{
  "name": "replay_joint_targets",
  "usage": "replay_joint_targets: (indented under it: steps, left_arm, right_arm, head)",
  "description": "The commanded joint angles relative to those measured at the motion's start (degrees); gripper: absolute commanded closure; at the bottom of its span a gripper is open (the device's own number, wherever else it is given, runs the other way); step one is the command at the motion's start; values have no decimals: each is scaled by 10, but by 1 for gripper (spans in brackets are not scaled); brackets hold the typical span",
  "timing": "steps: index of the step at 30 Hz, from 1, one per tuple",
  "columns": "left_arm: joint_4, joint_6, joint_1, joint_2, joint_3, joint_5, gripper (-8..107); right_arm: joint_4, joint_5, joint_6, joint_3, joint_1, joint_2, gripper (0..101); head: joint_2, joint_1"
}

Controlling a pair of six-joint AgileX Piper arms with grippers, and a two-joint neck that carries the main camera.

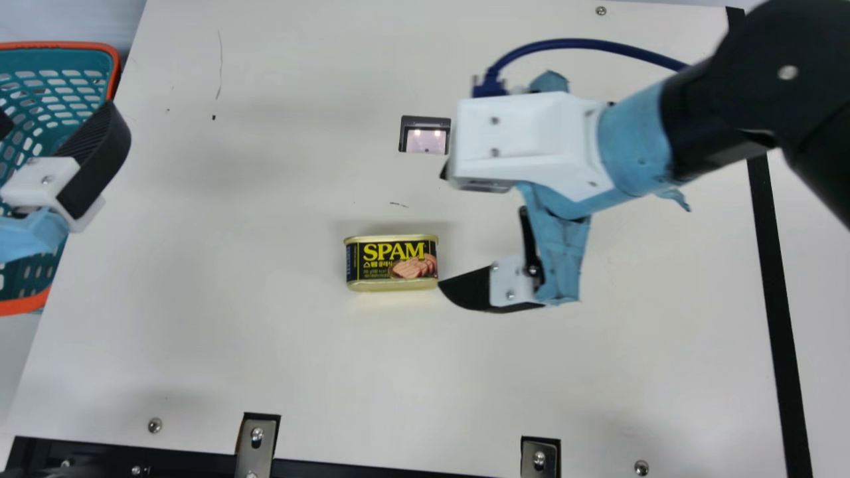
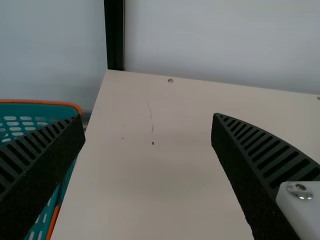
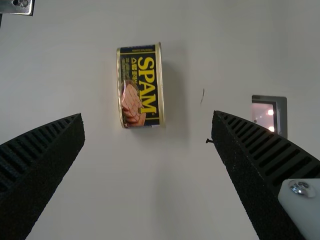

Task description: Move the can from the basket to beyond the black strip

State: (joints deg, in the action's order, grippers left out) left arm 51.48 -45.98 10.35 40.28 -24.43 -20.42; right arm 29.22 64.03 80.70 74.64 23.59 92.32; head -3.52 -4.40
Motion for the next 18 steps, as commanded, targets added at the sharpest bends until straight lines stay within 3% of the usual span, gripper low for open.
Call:
replay_joint_targets:
  steps: [1, 10, 18]
  left_arm:
    - [0, 0, 0, 0, 0, 0, 9]
    - [0, 0, 0, 0, 0, 0, 9]
    - [0, 0, 0, 0, 0, 0, 9]
  right_arm:
    - [-39, 2, -42, 34, 40, 10, 0]
    - [-105, 14, -123, 101, 113, 56, 0]
    - [-151, 5, -174, 111, 155, 88, 0]
  head:
    - [1, 1]
    - [1, 1]
    - [1, 1]
